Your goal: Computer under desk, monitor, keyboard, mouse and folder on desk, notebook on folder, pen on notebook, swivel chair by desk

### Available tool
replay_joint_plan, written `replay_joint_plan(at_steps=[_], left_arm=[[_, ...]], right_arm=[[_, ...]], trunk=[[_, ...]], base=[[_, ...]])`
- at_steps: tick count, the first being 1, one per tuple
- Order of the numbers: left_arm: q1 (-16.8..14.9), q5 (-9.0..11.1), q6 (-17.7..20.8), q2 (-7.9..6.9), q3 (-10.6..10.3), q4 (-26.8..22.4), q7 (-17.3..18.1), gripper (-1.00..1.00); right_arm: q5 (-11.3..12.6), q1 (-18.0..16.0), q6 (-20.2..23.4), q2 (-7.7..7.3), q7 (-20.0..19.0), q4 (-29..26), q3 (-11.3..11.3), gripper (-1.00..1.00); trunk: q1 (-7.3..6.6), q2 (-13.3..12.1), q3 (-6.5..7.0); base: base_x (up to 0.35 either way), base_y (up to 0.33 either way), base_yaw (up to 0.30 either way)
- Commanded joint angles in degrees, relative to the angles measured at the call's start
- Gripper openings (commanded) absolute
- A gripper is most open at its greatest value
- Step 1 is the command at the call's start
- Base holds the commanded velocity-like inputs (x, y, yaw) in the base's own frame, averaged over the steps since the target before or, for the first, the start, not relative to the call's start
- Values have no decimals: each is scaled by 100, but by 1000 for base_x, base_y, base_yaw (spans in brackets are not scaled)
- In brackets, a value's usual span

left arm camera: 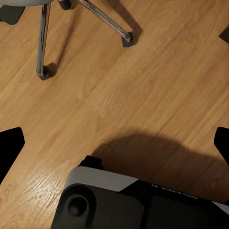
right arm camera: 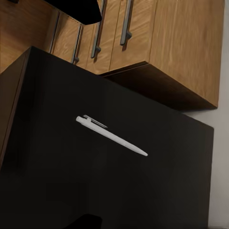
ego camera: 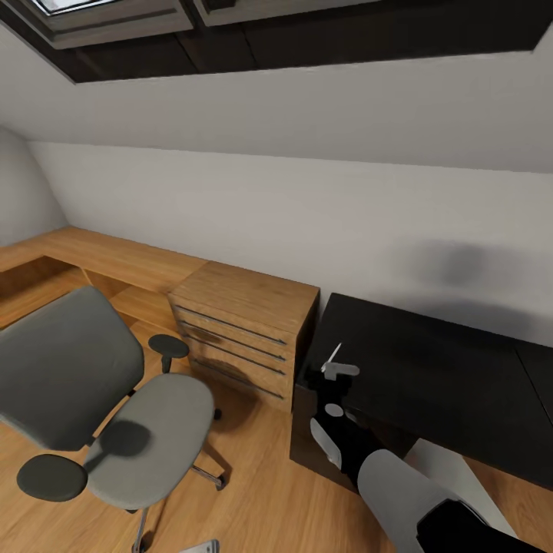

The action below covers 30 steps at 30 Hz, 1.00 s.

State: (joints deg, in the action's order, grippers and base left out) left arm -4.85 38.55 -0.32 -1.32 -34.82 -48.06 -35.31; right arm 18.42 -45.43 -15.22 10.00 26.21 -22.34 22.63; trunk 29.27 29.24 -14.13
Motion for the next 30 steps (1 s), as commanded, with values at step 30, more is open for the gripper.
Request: replay_joint_plan(at_steps=[30], left_arm=[[28,-11,-83,150,-85,-143,-58,100]], right_arm=[[-70,-1,895,-61,360,-242,109,100]], trunk=[[3,10,-10]], base=[[0,0,0]])
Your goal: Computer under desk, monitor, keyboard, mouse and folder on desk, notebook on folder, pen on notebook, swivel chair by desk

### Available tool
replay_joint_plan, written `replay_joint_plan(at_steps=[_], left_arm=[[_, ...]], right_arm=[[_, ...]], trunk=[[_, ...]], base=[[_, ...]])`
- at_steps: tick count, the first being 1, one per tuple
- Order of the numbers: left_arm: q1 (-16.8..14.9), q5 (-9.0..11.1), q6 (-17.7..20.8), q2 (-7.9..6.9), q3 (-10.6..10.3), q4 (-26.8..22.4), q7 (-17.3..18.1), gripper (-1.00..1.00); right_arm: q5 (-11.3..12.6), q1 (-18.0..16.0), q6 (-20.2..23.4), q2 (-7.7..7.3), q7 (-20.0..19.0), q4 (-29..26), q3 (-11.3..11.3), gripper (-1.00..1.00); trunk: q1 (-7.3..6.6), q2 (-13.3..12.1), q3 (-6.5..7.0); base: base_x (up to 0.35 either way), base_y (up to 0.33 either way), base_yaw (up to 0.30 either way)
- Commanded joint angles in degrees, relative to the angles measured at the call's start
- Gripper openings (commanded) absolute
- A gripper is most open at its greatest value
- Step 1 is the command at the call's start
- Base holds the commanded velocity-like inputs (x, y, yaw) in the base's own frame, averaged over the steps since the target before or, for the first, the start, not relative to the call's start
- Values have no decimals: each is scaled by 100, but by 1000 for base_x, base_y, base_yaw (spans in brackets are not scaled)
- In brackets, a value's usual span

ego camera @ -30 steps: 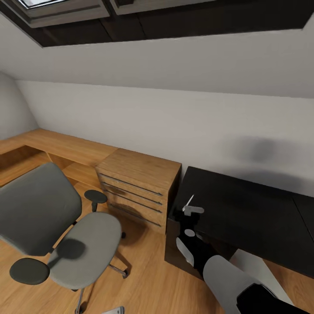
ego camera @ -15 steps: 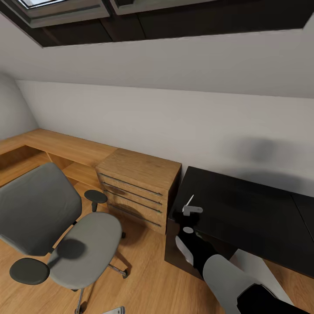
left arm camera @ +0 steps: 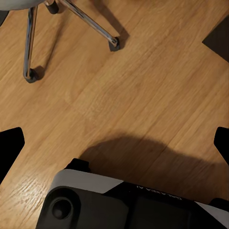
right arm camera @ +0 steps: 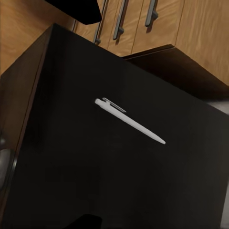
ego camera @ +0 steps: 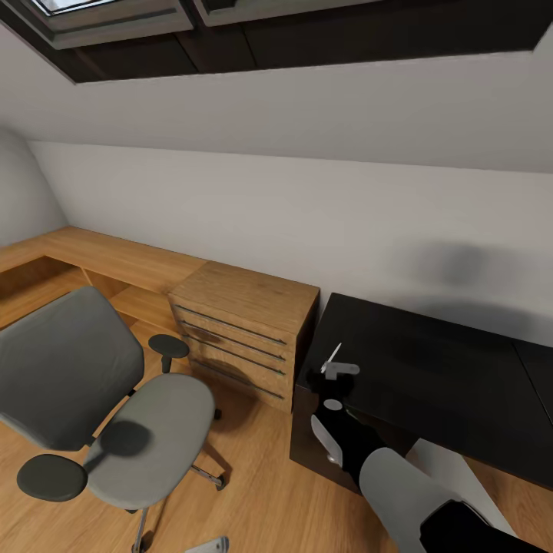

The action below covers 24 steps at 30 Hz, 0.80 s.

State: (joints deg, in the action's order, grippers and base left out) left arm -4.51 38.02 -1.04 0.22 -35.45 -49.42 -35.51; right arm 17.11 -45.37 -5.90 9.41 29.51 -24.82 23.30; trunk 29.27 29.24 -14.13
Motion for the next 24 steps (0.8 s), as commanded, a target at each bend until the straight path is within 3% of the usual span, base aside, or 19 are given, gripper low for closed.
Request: replay_joint_plan(at_steps=[1,10,18,24], left_arm=[[-6,41,-11,-4,-22,-7,-36,100],[-6,39,-10,-6,-31,-6,-25,100],[-6,54,-9,-9,-40,7,-32,100],[-6,50,-9,-5,-43,11,-34,100]], right_arm=[[60,-8,-37,-6,32,3,42,100],[56,-7,-35,-18,37,-5,43,100],[63,-7,-34,-18,30,-5,43,100],[69,-7,-34,-19,29,-5,44,100]], trunk=[[2,9,-10],[2,9,-10],[2,9,-10],[2,9,-10]], base=[[0,0,0],[12,0,0],[204,0,0],[51,0,0]])
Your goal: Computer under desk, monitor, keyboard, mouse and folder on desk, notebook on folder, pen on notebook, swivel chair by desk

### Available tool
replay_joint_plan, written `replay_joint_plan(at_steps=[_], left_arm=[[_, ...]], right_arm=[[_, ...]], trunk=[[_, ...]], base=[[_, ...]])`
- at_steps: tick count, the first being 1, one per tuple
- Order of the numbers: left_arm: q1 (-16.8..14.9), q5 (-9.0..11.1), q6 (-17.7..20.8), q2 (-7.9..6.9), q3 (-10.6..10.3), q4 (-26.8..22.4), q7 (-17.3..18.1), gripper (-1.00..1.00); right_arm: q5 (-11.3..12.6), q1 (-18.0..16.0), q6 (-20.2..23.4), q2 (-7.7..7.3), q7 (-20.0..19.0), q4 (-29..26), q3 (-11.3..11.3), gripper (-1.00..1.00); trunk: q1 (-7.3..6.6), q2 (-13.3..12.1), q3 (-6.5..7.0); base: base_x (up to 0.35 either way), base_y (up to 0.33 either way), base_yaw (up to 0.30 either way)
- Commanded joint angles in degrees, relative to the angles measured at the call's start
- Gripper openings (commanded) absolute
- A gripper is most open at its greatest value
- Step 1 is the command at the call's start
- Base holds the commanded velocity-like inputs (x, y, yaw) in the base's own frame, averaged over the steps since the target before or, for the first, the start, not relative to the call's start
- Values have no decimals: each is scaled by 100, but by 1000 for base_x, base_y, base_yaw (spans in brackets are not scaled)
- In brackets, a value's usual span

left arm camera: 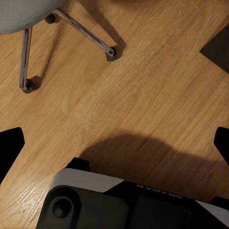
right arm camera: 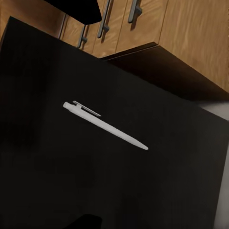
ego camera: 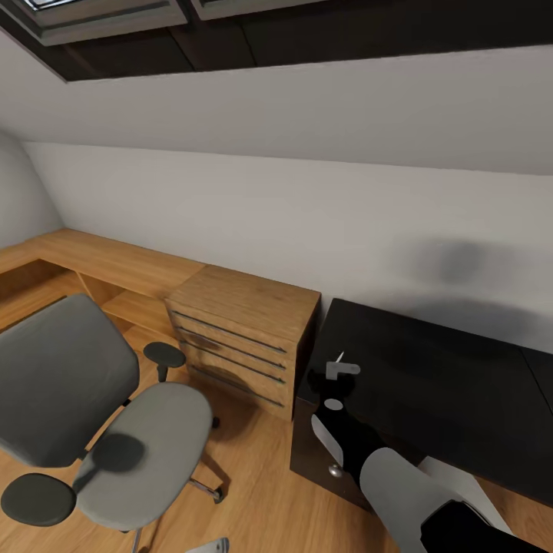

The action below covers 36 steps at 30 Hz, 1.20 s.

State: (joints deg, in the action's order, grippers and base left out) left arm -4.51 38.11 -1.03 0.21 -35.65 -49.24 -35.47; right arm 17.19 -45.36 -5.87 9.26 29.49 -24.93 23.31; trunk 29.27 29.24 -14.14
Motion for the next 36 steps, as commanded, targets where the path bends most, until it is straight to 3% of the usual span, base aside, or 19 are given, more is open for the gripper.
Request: replay_joint_plan(at_steps=[1,30,34,36], left_arm=[[-6,41,-9,-4,-22,-7,-38,100],[-6,23,-12,-4,-29,-8,-38,100],[-6,14,-1,-40,11,-292,-33,100],[-6,18,25,-135,27,-614,-41,100]], right_arm=[[62,-8,-37,-3,30,6,42,100],[75,-8,-29,8,34,6,34,100],[80,-8,-29,6,31,6,27,100],[81,-8,-29,6,30,6,26,100]], trunk=[[3,9,-9],[3,9,-9],[3,9,-9],[3,9,-9]], base=[[15,0,0],[1,0,0],[0,0,0],[0,0,0]])
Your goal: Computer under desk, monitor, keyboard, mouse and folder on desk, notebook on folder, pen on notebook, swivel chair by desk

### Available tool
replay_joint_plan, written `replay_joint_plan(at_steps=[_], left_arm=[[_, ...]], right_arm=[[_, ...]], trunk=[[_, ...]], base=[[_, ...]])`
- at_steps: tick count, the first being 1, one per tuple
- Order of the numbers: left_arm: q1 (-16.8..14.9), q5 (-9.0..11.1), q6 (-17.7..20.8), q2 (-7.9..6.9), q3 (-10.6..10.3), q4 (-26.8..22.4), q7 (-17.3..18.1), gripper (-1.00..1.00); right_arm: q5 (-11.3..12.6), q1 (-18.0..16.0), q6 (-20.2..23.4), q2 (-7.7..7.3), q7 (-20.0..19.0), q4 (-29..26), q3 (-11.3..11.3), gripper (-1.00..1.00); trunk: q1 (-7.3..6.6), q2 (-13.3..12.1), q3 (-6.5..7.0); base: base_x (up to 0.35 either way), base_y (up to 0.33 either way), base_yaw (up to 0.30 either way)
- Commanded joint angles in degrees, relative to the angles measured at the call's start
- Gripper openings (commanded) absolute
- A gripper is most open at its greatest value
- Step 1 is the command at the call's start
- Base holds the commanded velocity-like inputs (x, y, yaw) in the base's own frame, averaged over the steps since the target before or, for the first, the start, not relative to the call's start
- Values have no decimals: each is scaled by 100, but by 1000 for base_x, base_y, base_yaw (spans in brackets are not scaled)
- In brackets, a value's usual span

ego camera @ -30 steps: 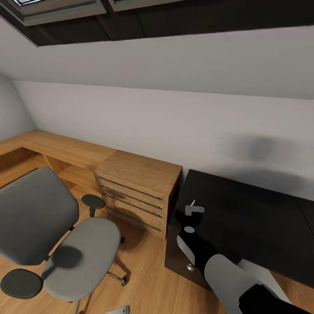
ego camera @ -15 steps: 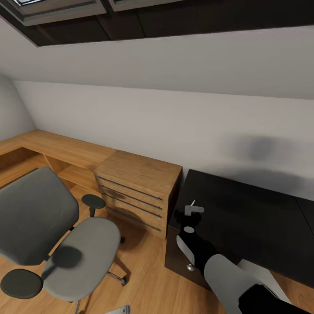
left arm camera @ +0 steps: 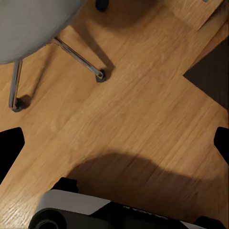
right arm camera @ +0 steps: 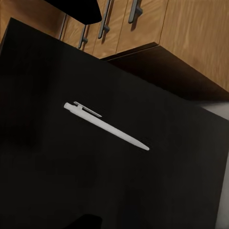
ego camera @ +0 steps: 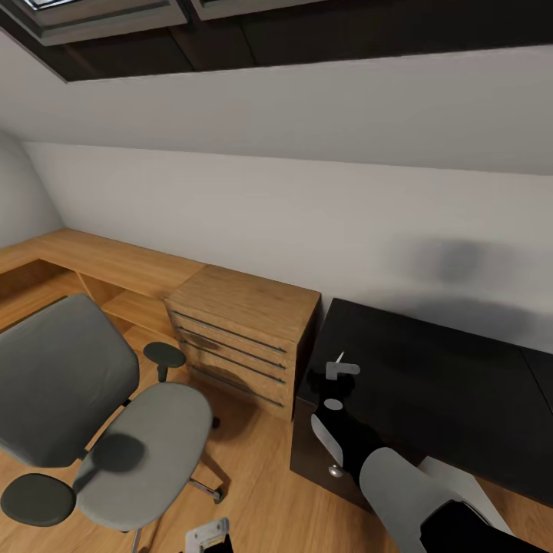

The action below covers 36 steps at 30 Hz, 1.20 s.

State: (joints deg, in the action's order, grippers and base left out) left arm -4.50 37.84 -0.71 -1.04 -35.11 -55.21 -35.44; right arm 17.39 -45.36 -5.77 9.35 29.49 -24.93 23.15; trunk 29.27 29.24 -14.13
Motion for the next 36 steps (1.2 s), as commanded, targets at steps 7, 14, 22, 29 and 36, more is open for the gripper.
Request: replay_joint_plan(at_steps=[7,14,22,29,36], left_arm=[[-7,71,133,-202,31,-639,-135,100],[-7,66,953,-205,793,-1258,-466,100],[-230,96,1983,-180,1318,-2242,-582,100],[-766,503,2660,-64,2014,-2310,-598,100],[-888,668,2822,-76,2306,-1903,-570,100]], right_arm=[[62,-8,-38,-3,28,6,41,100],[62,-8,-38,-1,25,10,41,100],[62,-8,-53,-7,22,19,41,100],[59,-2,-288,-11,21,49,41,100],[61,0,-402,-18,21,67,37,100]], trunk=[[2,9,-10],[2,9,-10],[2,9,-10],[2,9,-10],[2,9,-10]], base=[[0,0,0],[0,0,0],[0,0,0],[0,0,0],[0,0,0]])
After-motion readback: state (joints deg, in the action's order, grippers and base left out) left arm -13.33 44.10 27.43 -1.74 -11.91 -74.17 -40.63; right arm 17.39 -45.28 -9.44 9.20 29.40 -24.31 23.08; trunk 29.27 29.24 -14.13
